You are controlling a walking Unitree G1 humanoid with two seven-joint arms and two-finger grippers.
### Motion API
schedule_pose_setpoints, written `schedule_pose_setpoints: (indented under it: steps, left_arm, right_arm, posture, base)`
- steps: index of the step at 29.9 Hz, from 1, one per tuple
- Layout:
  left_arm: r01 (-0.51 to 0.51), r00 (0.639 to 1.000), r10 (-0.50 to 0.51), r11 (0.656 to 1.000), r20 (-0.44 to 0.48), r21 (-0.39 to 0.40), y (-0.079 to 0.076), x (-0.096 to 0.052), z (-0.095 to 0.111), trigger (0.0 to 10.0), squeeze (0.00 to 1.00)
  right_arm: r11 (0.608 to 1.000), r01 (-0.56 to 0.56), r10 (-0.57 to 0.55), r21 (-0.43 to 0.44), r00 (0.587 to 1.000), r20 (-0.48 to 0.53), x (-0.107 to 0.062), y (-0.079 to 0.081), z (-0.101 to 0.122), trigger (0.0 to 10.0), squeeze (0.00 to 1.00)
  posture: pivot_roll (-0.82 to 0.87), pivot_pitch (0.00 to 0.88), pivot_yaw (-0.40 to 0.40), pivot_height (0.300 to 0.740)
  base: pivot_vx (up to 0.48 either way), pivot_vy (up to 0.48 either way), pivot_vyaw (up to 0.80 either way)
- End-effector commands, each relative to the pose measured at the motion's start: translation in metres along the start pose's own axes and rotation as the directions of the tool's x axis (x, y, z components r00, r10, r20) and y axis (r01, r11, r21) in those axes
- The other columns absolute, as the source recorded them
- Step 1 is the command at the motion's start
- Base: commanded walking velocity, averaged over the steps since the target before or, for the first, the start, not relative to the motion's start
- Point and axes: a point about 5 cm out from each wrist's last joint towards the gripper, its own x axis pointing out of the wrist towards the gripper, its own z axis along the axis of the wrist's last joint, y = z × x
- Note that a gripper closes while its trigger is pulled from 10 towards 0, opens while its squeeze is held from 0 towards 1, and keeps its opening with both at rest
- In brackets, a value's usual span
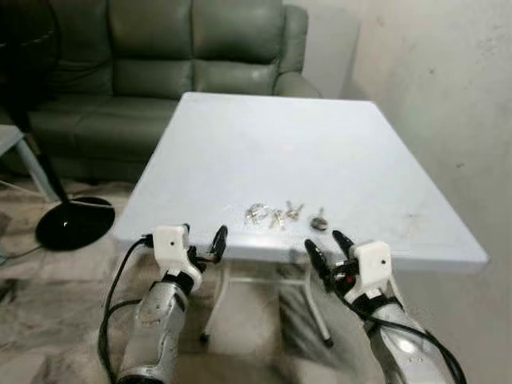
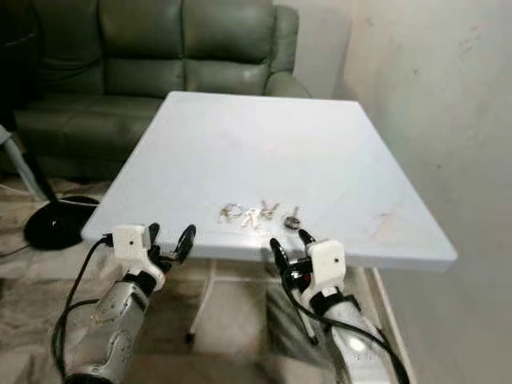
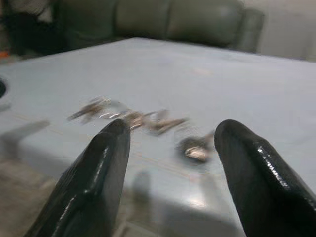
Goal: Hang keys on a hook
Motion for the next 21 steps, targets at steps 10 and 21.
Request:
schedule_pose_setpoints:
  steps: [10,21]
  left_arm:
    - [-0.017,1.0,0.017,1.0,0.013,0.024,0.0072,0.0001,0.0055,10.0,0.0]
    - [-0.029,0.999,0.029,0.999,-0.017,0.027,0.007,0.0002,0.002,10.0,0.0]
  right_arm:
    - [1.0,-0.013,0.013,0.01,1.0,0.019,0.003,0.0048,0.0039,10.0,0.0]
    - [1.0,-0.014,0.013,0.023,1.0,0.012,0.0046,0.0049,0.0038,10.0,0.0]
  posture:
    - [-0.04,0.0,-0.026,0.74]
    - [-0.04,0.0,-0.028,0.74]
  base:
    - [0.313,0.0,0.0]
    - [0.0,0.0,0.0]
